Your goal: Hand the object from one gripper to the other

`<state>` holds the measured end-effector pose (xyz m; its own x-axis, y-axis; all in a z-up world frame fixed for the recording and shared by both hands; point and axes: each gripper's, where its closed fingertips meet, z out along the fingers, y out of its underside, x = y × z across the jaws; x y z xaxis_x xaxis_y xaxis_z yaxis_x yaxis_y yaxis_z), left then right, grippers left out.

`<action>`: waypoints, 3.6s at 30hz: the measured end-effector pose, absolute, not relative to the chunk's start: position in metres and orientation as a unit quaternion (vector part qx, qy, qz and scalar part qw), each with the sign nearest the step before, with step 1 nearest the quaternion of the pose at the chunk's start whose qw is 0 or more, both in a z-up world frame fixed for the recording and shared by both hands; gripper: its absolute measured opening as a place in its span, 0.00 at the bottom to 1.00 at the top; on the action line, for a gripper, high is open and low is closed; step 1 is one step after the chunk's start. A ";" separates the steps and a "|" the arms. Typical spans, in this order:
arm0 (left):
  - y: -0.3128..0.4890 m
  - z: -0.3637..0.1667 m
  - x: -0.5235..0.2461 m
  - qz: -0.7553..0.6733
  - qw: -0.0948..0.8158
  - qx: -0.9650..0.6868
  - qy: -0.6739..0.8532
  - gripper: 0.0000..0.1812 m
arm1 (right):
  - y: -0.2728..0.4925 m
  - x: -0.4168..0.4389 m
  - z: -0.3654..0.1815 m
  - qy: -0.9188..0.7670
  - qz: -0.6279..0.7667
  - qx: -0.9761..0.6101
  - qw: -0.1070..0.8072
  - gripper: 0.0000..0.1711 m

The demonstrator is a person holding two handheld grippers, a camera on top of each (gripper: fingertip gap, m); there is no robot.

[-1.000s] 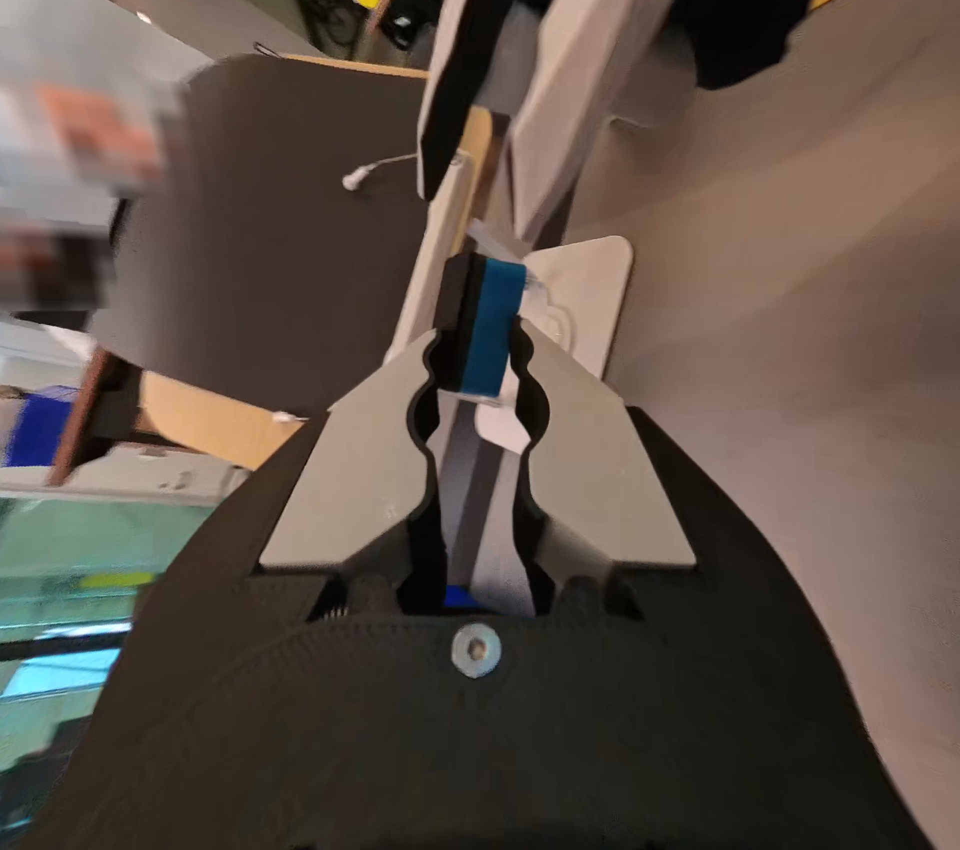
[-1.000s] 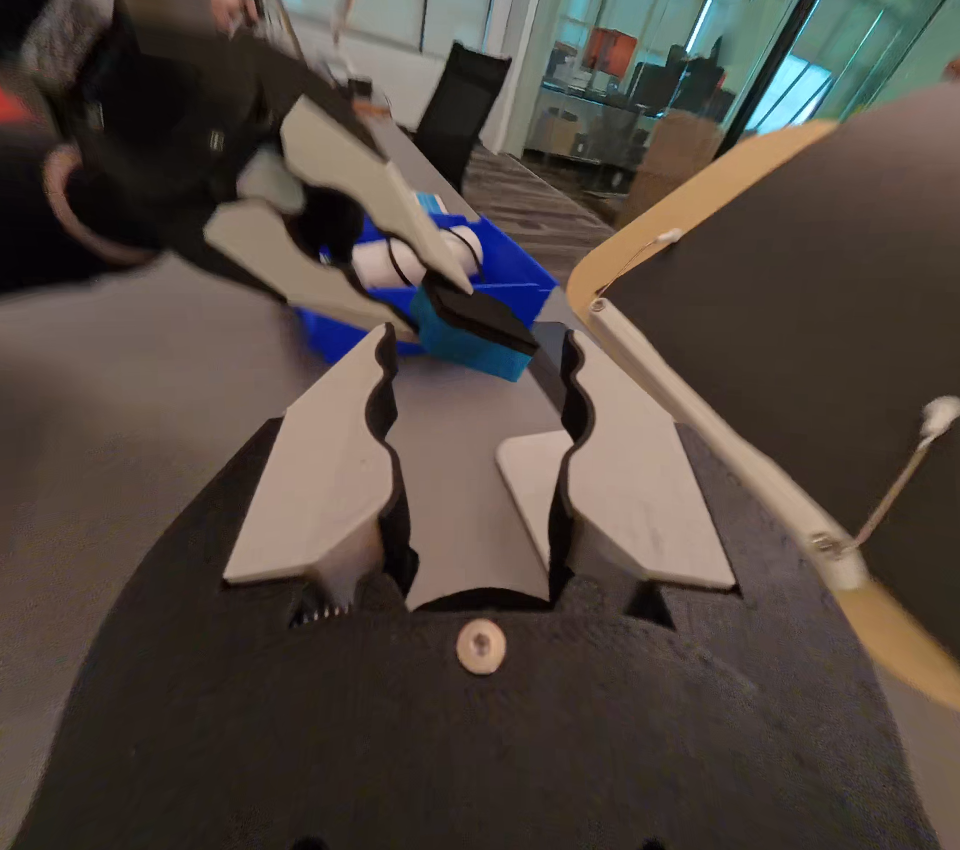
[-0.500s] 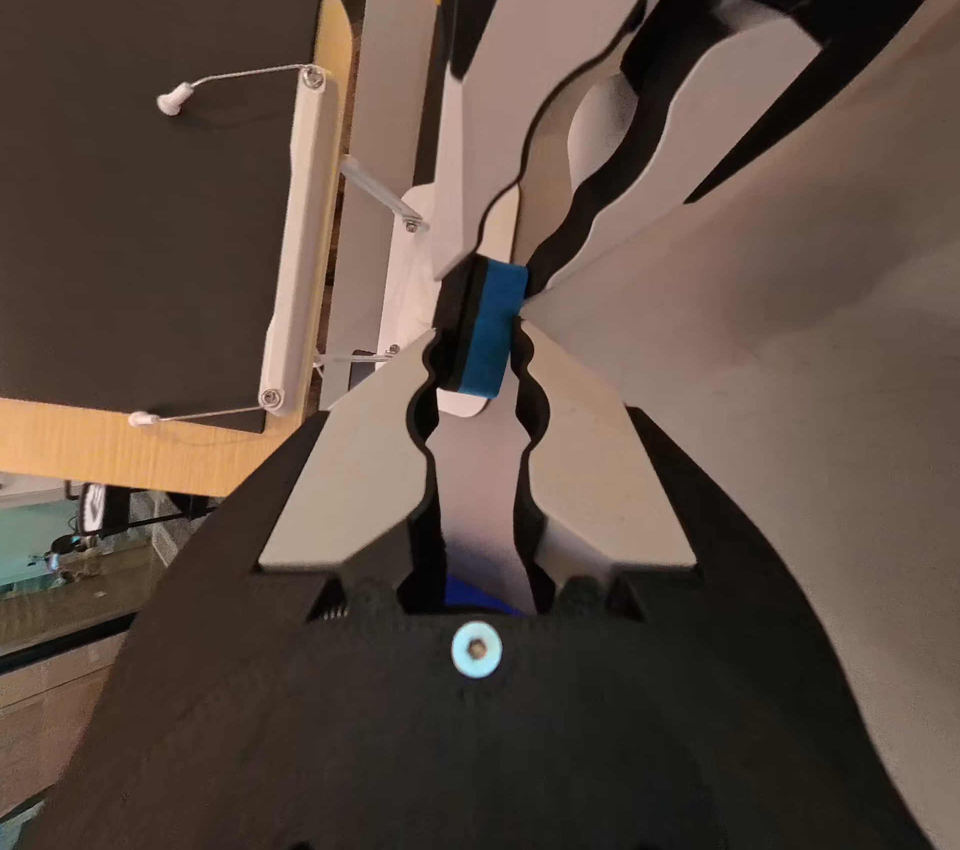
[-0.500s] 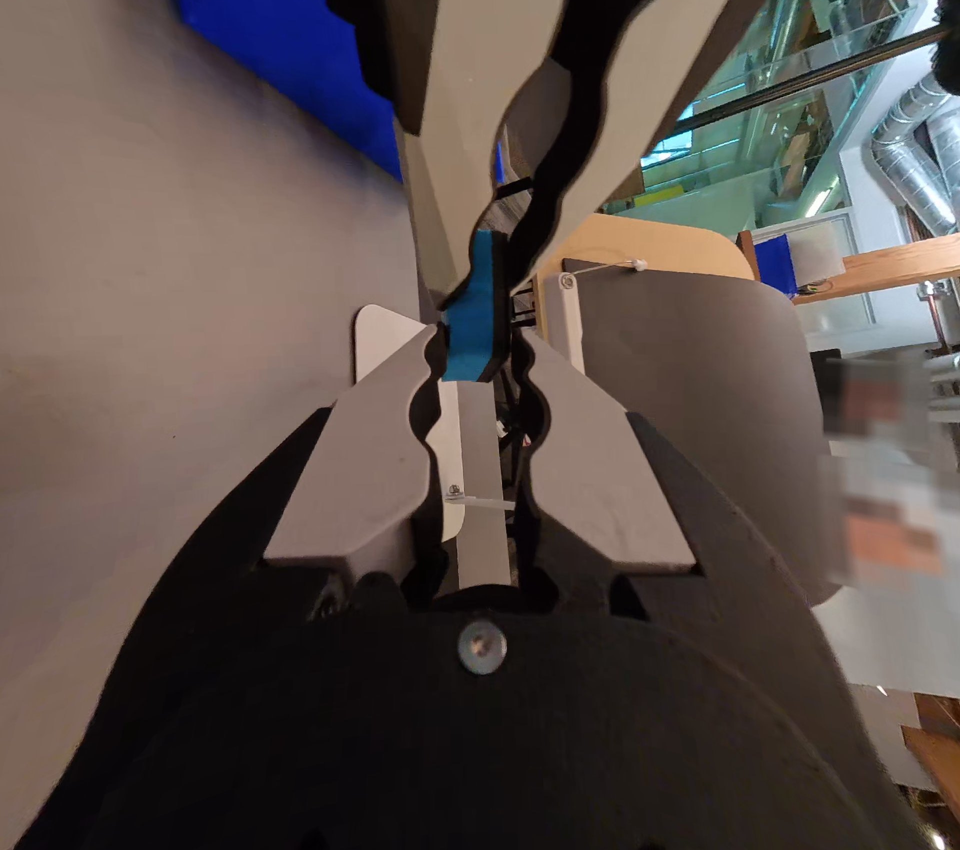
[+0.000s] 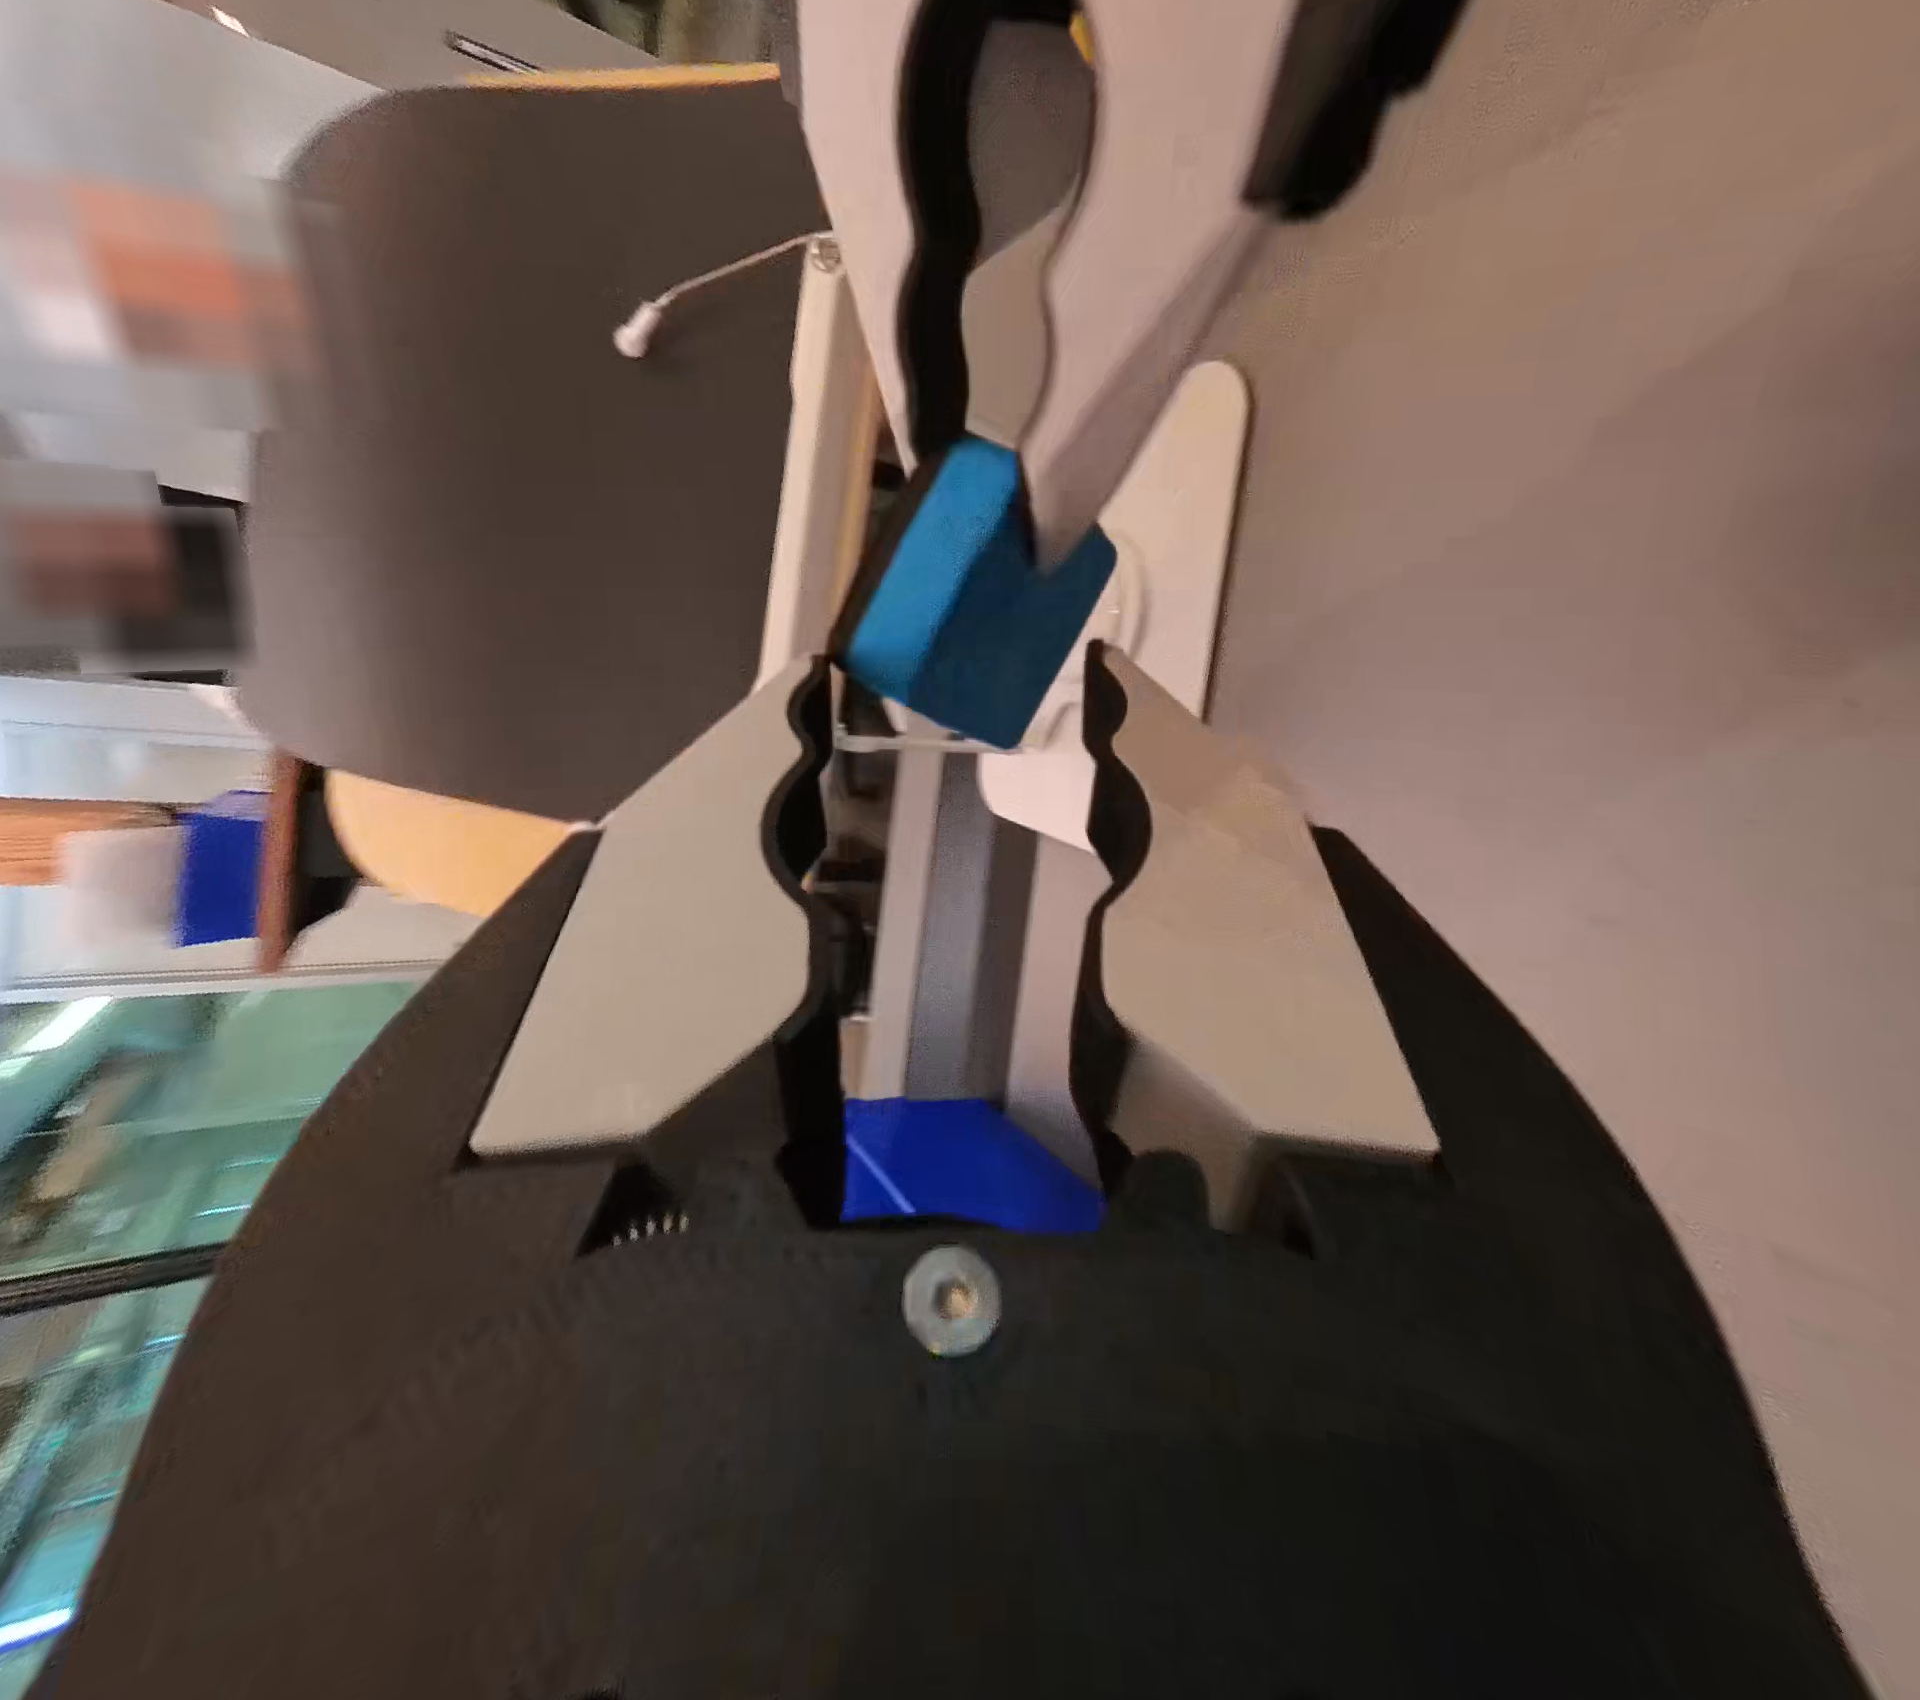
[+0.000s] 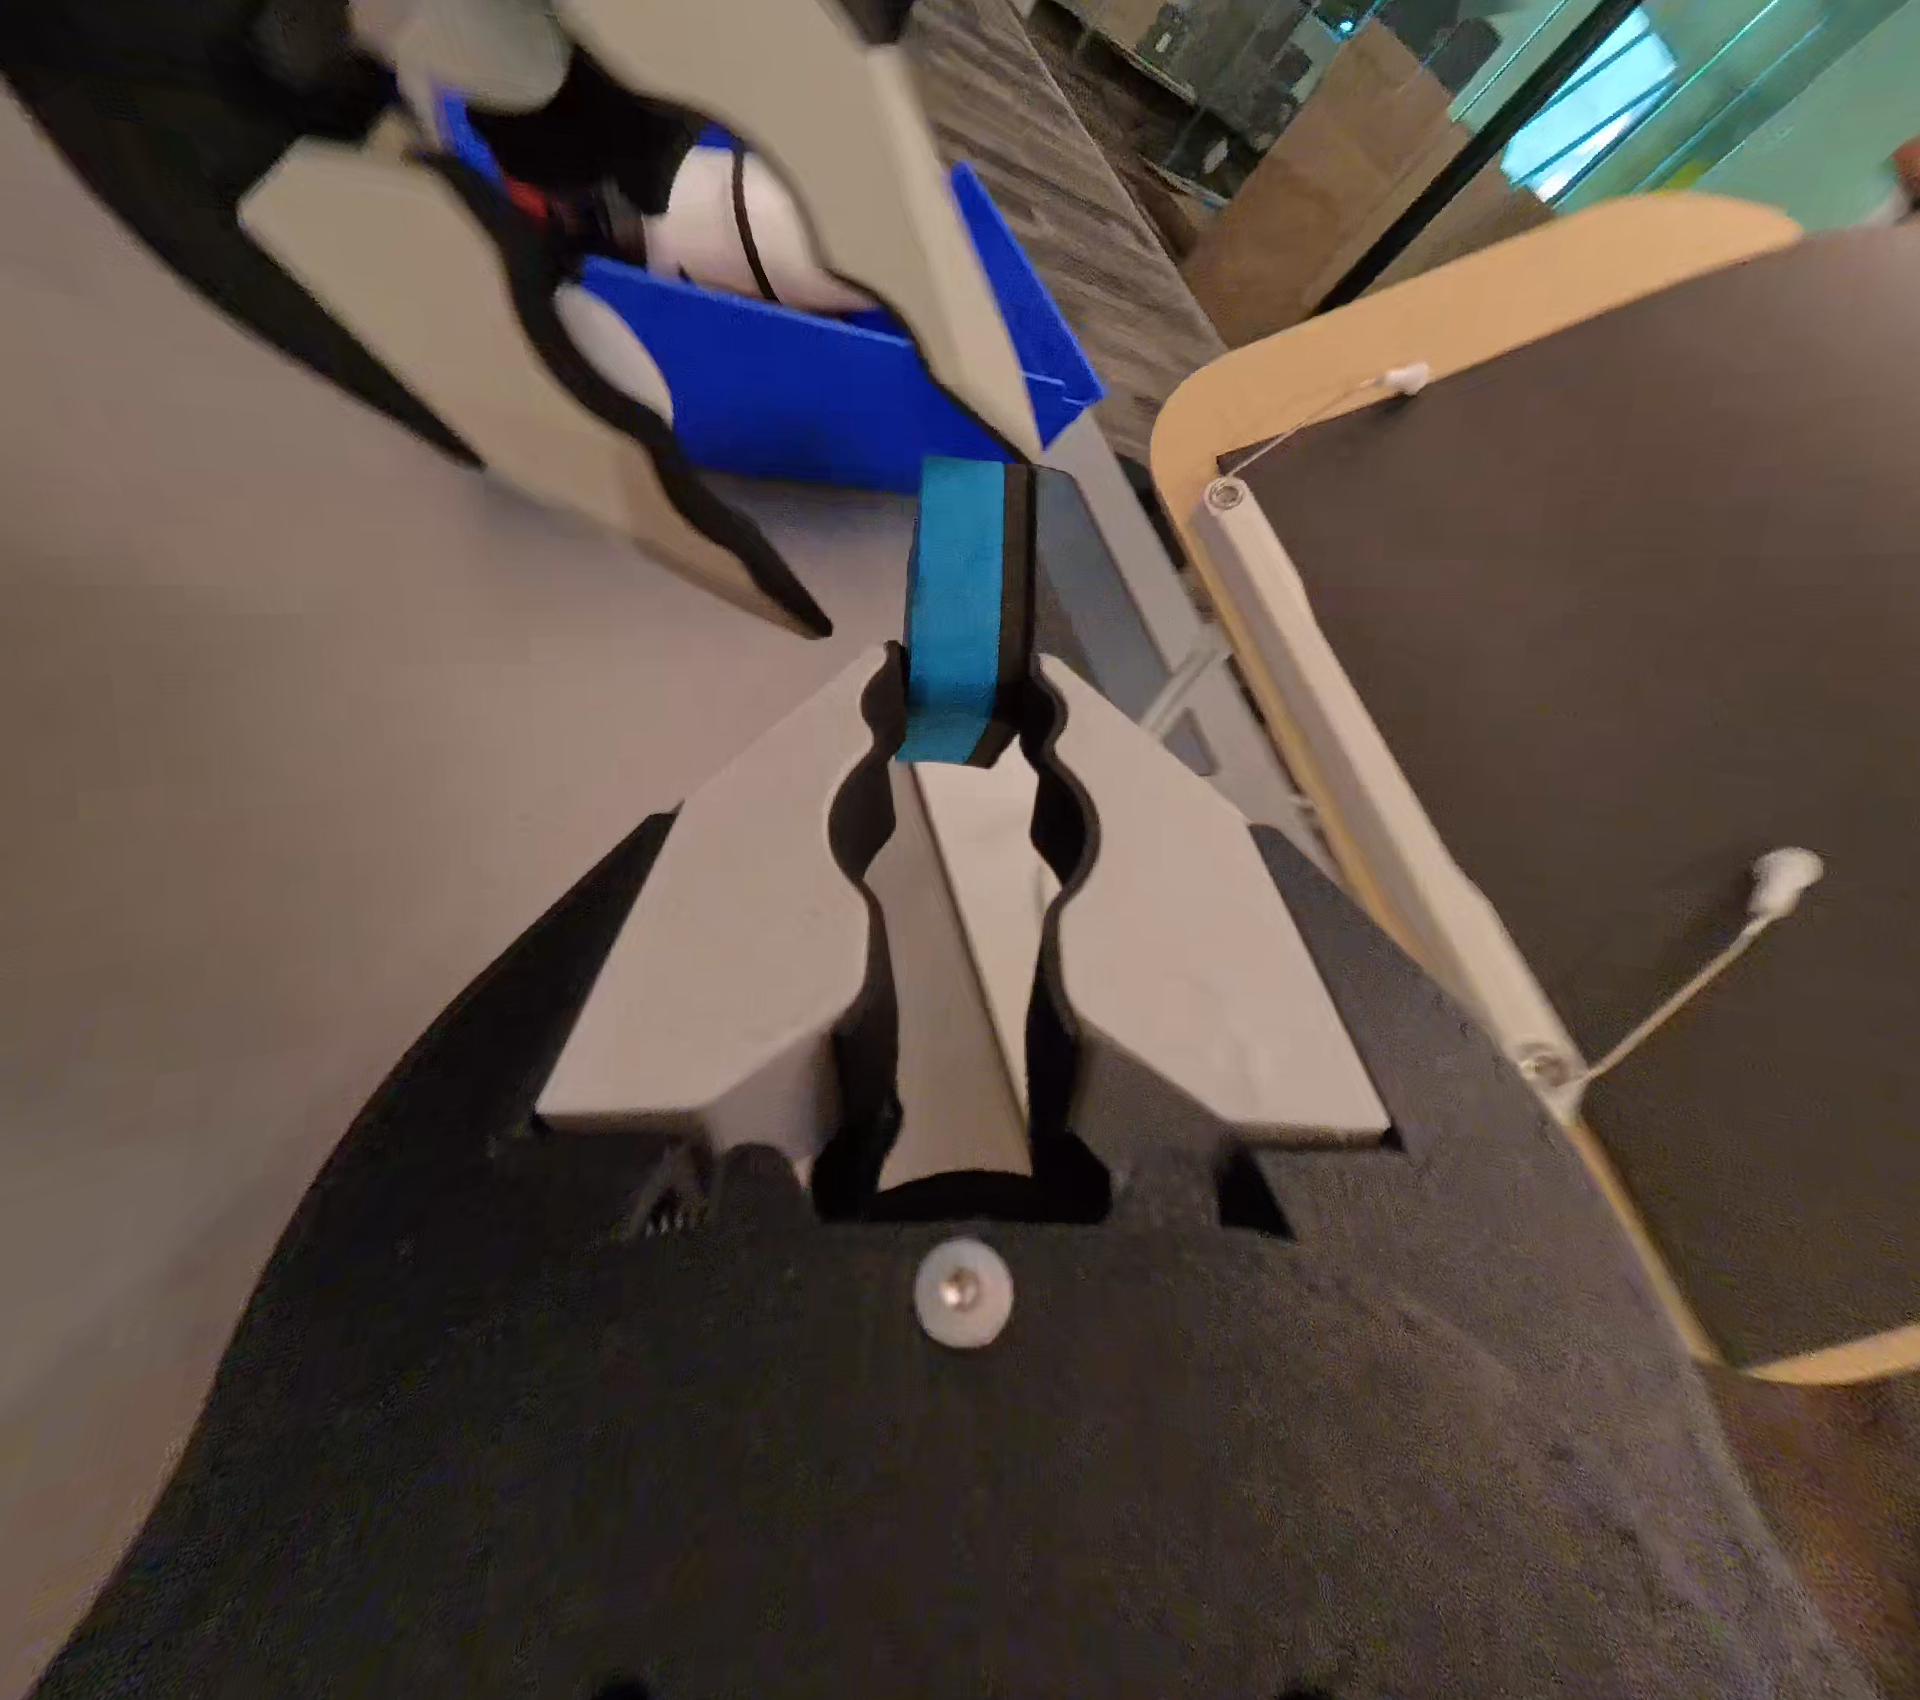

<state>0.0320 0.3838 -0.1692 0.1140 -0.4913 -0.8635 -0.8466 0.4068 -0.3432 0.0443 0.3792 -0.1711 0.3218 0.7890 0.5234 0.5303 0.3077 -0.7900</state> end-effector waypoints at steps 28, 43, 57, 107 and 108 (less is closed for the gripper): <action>0.376 -0.160 0.044 0.332 0.614 -0.321 0.640 0.14 | 0.372 0.048 -0.159 -0.285 0.652 -0.623 0.324 0.27; 0.375 -0.150 0.037 0.060 0.622 -0.499 0.601 0.13 | 0.368 0.048 -0.146 -0.391 0.529 -0.602 0.453 0.53; 0.350 -0.157 0.058 0.060 0.623 -0.440 0.644 0.13 | 0.348 0.027 -0.148 -0.429 0.535 -0.573 0.449 0.47; 0.374 -0.188 0.069 -0.386 0.500 -0.686 0.360 0.52 | 0.395 0.022 -0.185 -0.591 -0.199 -0.483 0.614 0.43; 0.375 -0.188 0.068 -0.378 0.504 -0.687 0.361 0.50 | 0.394 0.022 -0.185 -0.591 -0.201 -0.483 0.614 0.43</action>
